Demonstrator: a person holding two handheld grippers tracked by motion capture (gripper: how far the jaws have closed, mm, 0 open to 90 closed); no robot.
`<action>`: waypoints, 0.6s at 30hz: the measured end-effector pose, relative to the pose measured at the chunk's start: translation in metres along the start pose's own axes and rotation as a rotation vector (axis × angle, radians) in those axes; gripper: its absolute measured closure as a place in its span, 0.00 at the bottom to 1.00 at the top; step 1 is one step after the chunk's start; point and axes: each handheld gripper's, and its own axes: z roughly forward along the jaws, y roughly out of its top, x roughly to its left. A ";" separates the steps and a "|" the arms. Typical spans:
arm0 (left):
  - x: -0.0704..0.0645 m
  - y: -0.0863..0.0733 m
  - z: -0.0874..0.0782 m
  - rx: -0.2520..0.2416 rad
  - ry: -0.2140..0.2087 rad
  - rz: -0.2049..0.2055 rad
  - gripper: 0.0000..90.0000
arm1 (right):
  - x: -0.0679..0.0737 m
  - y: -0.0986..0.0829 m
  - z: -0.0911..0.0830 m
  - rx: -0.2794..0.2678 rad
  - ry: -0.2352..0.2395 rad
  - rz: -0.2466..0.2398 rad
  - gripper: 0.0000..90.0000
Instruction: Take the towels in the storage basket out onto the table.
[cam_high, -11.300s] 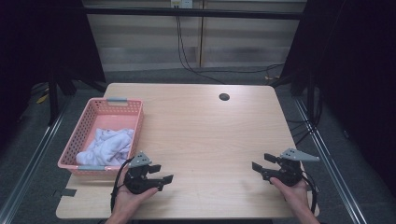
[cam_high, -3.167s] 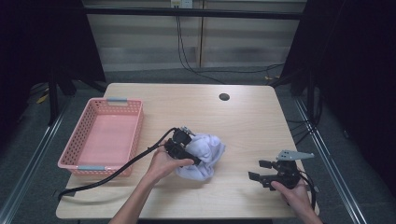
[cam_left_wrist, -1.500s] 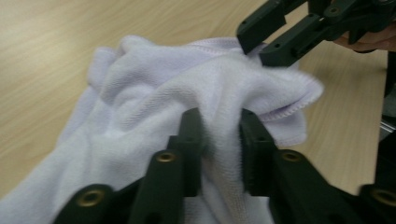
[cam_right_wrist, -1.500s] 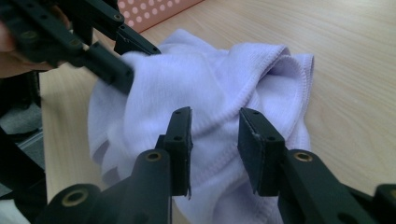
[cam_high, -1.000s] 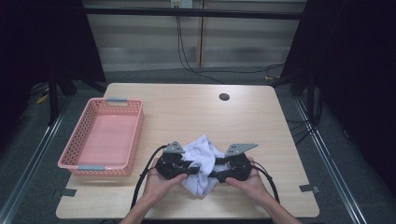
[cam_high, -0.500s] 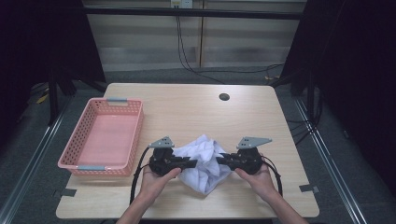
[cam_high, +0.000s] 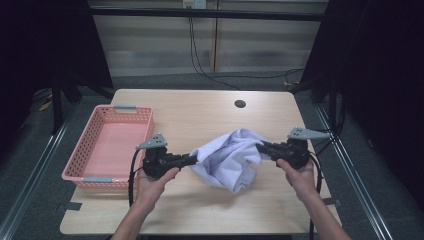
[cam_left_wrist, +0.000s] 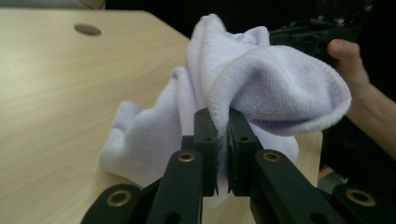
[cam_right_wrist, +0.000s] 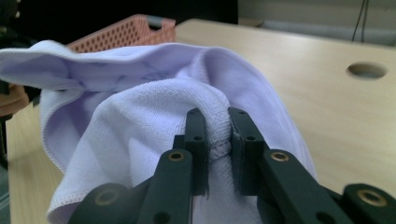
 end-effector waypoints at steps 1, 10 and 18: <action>0.001 0.005 -0.007 -0.018 0.004 0.003 0.94 | -0.005 0.005 -0.004 -0.018 -0.009 0.003 0.88; 0.000 0.027 -0.024 -0.093 -0.017 -0.002 0.95 | -0.030 0.043 -0.021 -0.083 -0.063 0.013 0.89; 0.022 0.010 0.002 0.058 0.059 -0.051 0.88 | -0.041 0.050 0.012 0.041 -0.083 -0.005 0.73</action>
